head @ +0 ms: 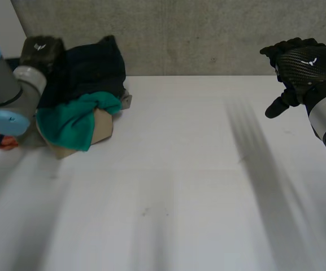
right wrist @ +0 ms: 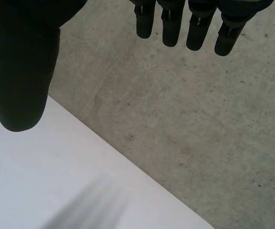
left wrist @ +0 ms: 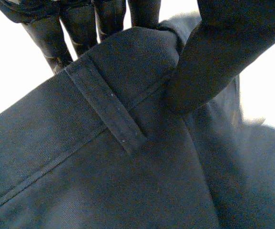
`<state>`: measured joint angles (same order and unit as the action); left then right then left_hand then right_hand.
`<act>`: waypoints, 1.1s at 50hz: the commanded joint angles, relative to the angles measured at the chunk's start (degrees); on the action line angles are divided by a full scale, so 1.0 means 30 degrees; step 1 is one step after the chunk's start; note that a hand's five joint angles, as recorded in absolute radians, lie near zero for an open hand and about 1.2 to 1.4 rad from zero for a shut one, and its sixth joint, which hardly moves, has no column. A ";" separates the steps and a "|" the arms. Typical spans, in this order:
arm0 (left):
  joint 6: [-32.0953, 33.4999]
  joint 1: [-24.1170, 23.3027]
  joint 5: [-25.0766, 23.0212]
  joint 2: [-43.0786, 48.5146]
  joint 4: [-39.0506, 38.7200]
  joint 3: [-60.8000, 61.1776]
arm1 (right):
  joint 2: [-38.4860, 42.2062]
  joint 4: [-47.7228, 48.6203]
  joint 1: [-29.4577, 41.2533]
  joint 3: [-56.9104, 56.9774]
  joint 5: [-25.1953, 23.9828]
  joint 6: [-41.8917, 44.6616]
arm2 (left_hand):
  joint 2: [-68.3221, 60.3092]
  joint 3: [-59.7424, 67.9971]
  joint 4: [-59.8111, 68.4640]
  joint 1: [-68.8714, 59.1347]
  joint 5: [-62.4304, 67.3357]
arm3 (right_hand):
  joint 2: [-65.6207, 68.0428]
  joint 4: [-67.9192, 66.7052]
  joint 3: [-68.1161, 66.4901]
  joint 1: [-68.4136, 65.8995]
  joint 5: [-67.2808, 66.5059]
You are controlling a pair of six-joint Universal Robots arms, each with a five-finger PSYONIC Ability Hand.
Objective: Fold the laundry.
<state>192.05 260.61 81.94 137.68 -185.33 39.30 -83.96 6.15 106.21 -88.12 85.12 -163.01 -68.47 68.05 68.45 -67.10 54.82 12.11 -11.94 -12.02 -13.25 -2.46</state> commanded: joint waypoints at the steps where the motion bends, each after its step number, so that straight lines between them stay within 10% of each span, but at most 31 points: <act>1: -0.3018 -0.3926 -0.0096 -0.4289 -0.0245 0.2045 | -0.0052 0.0000 -0.0071 0.0164 0.0017 -0.0009 | -0.3845 0.3984 0.3850 -0.4300 0.5060 | -0.0704 0.0646 0.0674 0.1084 0.0819; 16: -0.4456 -1.1663 -0.0096 -0.0867 0.0017 0.2250 | -0.0023 -0.0029 -0.1681 0.0925 0.0017 -0.0097 | -0.3686 0.3825 0.3690 -0.4141 0.4901 | -0.0704 0.0646 0.0674 0.1084 0.0819; 19: -0.4398 -1.2599 -0.0096 -0.0572 0.1214 0.2600 | 0.0270 0.0000 -0.1945 0.1189 0.0017 -0.0068 | 1.0382 -1.0244 -1.0378 0.9928 -0.9167 | -0.0704 0.0646 0.0674 0.1084 0.0819; 26: -0.4252 -1.3219 -0.0096 -0.2559 0.3036 0.4211 | 0.2026 -0.0380 -0.2327 0.1747 0.0105 0.0398 | 1.7846 -1.7707 -1.7841 1.7391 -1.6630 | -0.0704 0.0646 0.0674 0.1084 0.0819; 39: -0.3989 -0.7189 -0.0095 -0.9593 0.1282 1.1357 | 0.2234 -0.3777 -0.0719 0.1395 0.0280 0.1192 | 1.7847 -1.7709 -1.7843 1.7393 -1.6632 | -0.0704 0.0646 0.0674 0.1084 0.0819; 55: 0.0261 -0.0681 -0.3581 -0.8452 -0.1095 1.6282 | 0.6268 -0.2290 0.7335 0.2973 0.1569 -0.5195 | 1.7567 -1.7428 -1.7562 1.7112 -1.6351 | -0.0704 0.0646 0.0674 0.1084 0.0819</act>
<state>190.18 254.23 76.35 110.72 -188.73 84.67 -73.38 -5.95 121.76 -83.20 89.12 -173.55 -15.59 15.50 15.11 -15.77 4.64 12.00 -11.94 -12.02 -13.25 -2.46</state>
